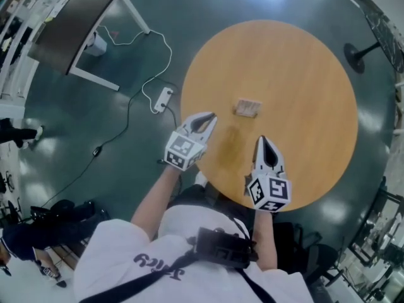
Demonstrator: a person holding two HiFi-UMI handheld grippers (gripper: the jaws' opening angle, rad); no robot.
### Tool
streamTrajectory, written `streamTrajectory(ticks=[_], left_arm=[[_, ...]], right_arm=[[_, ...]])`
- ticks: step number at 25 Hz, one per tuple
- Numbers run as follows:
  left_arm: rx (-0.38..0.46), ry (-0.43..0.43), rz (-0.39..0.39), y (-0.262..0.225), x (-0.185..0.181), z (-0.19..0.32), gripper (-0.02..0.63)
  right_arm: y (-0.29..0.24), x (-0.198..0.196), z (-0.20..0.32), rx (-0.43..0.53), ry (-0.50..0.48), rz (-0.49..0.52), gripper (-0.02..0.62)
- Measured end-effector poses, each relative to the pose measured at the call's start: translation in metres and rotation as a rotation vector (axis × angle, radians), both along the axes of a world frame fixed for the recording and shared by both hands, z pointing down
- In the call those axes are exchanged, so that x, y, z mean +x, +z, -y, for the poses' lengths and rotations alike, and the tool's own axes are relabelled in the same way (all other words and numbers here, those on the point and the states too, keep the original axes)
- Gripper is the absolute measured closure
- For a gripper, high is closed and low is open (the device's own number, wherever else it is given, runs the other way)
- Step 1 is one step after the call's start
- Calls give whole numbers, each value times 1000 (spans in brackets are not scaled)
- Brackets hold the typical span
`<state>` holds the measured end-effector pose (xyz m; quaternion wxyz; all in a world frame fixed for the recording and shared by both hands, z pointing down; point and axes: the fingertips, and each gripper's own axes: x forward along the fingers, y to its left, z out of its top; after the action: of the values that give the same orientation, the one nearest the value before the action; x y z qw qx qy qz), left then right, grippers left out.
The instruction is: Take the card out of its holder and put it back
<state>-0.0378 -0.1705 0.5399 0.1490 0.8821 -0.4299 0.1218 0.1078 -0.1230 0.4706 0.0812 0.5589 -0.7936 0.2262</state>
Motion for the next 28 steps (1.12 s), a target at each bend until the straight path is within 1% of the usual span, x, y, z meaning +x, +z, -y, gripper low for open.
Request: streamTrajectory(ticks=[7, 10, 12, 13, 14, 15, 16, 20, 23, 26, 28], left_arm=[[1, 125, 101, 19, -26, 24, 578], [4, 171, 151, 28, -31, 40, 571], [5, 205, 169, 34, -31, 49, 565], [6, 222, 171, 37, -30, 54, 545], [6, 238, 168, 40, -29, 60, 535], [5, 257, 162, 43, -26, 64, 510], [3, 279, 155, 47, -22, 67, 470], [-10, 389, 139, 57, 1, 72, 364], [-16, 472, 123, 61, 23, 73, 331], [-18, 559, 71, 62, 45, 69, 328], [-27, 619, 54, 63, 56, 66, 328]], right_arm=[[15, -5, 11, -37, -21, 19, 575], [21, 2, 14, -46, -13, 21, 575], [26, 7, 11, -53, -11, 23, 575], [29, 10, 10, -59, -10, 22, 575], [31, 13, 10, -64, -6, 20, 575], [33, 16, 10, -69, 2, 17, 575], [33, 19, 10, -73, 11, 15, 575], [34, 28, 11, -78, 28, 19, 575], [38, 32, 13, -81, 31, 19, 575], [41, 35, 14, -91, 39, 13, 575], [42, 35, 16, -92, 37, 13, 575]])
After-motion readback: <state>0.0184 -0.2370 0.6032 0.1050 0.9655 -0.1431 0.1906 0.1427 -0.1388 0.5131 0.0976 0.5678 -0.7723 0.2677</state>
